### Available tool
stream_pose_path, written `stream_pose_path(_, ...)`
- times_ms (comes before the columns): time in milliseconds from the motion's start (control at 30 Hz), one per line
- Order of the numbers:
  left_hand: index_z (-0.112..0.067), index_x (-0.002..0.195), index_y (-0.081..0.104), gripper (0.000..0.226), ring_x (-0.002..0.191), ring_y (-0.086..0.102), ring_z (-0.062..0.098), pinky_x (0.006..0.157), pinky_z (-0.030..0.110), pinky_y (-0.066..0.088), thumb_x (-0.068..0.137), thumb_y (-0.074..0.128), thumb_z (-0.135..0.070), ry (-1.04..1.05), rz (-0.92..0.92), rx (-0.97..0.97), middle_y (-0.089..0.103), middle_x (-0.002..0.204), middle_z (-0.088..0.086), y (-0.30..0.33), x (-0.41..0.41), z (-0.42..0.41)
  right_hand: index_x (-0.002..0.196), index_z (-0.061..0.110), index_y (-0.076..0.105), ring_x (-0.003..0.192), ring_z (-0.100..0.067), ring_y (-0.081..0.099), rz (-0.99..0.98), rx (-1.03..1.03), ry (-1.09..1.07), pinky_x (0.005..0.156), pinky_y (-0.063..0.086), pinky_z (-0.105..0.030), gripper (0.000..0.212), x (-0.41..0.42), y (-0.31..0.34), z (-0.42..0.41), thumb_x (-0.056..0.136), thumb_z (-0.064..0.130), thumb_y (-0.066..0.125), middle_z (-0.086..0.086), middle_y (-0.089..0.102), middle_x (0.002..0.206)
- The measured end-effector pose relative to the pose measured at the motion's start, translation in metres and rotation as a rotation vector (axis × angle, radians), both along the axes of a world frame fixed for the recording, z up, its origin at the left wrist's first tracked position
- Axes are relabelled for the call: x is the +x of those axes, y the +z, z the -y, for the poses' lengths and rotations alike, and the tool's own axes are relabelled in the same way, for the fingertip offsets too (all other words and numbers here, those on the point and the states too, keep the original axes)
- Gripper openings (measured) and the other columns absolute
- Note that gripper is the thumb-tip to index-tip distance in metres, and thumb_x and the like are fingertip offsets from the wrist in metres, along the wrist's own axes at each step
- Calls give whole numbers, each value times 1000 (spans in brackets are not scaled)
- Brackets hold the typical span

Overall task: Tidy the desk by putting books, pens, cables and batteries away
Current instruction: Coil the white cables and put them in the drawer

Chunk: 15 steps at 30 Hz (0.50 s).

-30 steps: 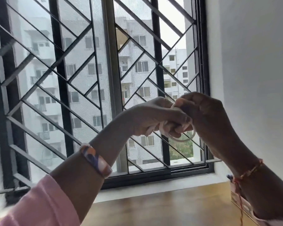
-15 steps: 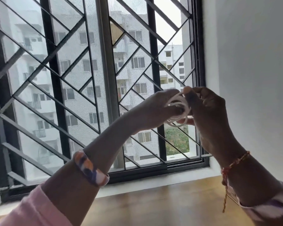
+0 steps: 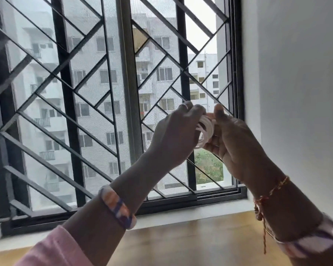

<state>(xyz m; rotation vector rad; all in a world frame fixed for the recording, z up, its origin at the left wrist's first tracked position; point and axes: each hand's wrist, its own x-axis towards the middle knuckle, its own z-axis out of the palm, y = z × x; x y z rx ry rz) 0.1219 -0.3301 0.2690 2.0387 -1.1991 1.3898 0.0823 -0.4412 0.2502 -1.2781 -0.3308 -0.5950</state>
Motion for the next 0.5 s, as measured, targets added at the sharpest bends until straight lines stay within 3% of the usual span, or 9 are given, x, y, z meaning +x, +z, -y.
stream_pose_path(67, -5, 113, 57, 30, 89, 63, 30, 67, 37, 51, 83, 55, -5, 97, -21, -20, 62, 107, 13, -1, 0, 0, 110, 7, 55, 77, -14, 60, 46, -73, 0, 71, 51, -26, 52, 0, -2, -3, 79, 49, 50, -7, 64, 88)
stream_pose_path(167, -5, 103, 61, 19, 80, 64, 26, 62, 30, 50, 86, 54, -7, 102, -38, -32, 64, 98, 12, 1, -1, 1, 132, 9, 40, 92, -15, 64, 29, -236, -87, 85, 51, -30, 79, 2, -7, -1, 66, 46, 62, -7, 65, 103)
stream_pose_path(233, -6, 95, 63, 15, 74, 60, 20, 61, 24, 46, 82, 58, -8, 109, -76, -11, 65, 91, 10, 4, 0, -3, 133, 9, 41, 97, -14, 64, 19, -335, -115, 86, 52, -28, 67, -1, -7, 1, 75, 36, 63, -9, 64, 110)
stream_pose_path(333, -6, 91, 66, 16, 70, 62, 18, 60, 28, 50, 76, 61, -7, 137, -153, 14, 67, 84, 8, 11, -4, -10, 111, 24, 56, 95, -8, 65, 35, -576, -142, 83, 53, -24, 23, -10, -7, 2, 89, 18, 56, -1, 66, 106)
stream_pose_path(367, -6, 93, 66, 18, 71, 62, 19, 60, 30, 50, 75, 62, -7, 164, -144, 1, 67, 84, 8, 14, -7, -12, 107, 29, 57, 96, -8, 64, 32, -634, -102, 83, 52, -25, 21, -11, -8, 2, 91, 16, 53, -1, 67, 106)
stream_pose_path(433, -6, 98, 61, 22, 72, 57, 19, 60, 28, 43, 76, 62, -9, 226, -101, -46, 63, 87, 7, 17, -12, -11, 113, 28, 55, 100, -9, 63, 34, -605, 11, 83, 48, -28, 25, -11, -10, -1, 92, 16, 49, -1, 67, 110)
stream_pose_path(500, -8, 102, 56, 24, 75, 55, 21, 61, 26, 37, 80, 60, -13, 275, -75, -80, 59, 90, 7, 17, -17, -8, 114, 23, 57, 98, -8, 63, 80, -412, 108, 88, 44, -35, 25, -10, -9, -4, 90, 23, 49, 4, 68, 107)
